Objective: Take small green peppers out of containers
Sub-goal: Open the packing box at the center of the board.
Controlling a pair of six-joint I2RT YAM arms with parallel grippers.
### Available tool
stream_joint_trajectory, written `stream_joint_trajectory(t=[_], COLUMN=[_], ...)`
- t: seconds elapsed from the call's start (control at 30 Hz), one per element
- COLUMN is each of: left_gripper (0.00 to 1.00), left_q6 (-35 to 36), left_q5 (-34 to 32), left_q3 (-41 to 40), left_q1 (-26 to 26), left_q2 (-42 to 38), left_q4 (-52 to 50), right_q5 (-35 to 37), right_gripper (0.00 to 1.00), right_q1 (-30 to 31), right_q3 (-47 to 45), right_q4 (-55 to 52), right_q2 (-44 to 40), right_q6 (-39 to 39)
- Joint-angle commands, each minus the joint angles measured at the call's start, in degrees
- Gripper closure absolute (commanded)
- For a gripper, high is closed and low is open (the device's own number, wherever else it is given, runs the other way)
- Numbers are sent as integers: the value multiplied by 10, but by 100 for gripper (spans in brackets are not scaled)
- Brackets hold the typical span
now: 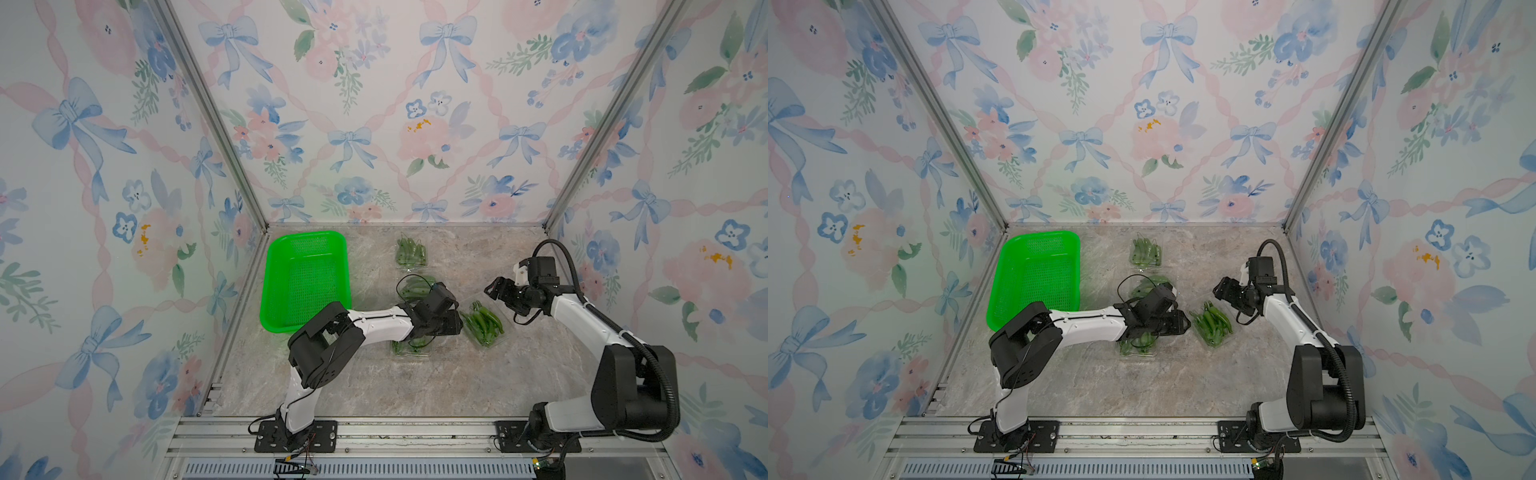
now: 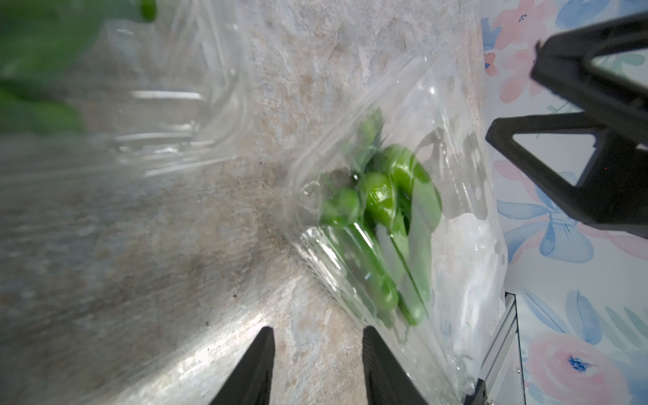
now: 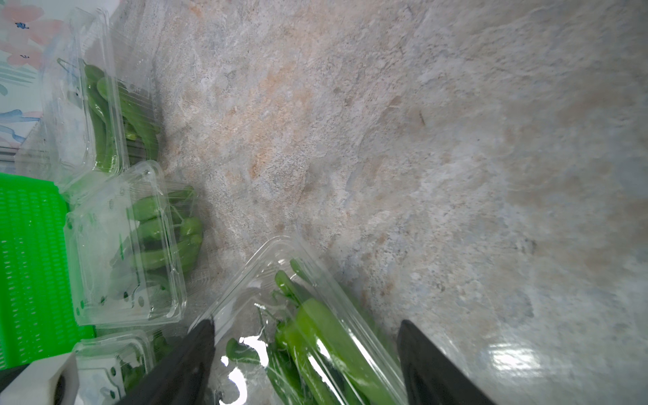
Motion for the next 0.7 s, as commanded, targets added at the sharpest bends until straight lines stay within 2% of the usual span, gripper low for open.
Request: stream_joint_trajectory(t=[0.0, 0.67], left_gripper=[55, 54], left_q6=[3, 9], left_q5=[8, 11], left_q3=[16, 46], left_q1=[4, 9], left_q2=[19, 35], left_q4=[-3, -30], right_q5=[-12, -50], right_gripper=[18, 20], right_q1=[-3, -3], right_q3=[-5, -34], right_q4=[8, 36], right_q2=[9, 25], right_q6=[6, 26])
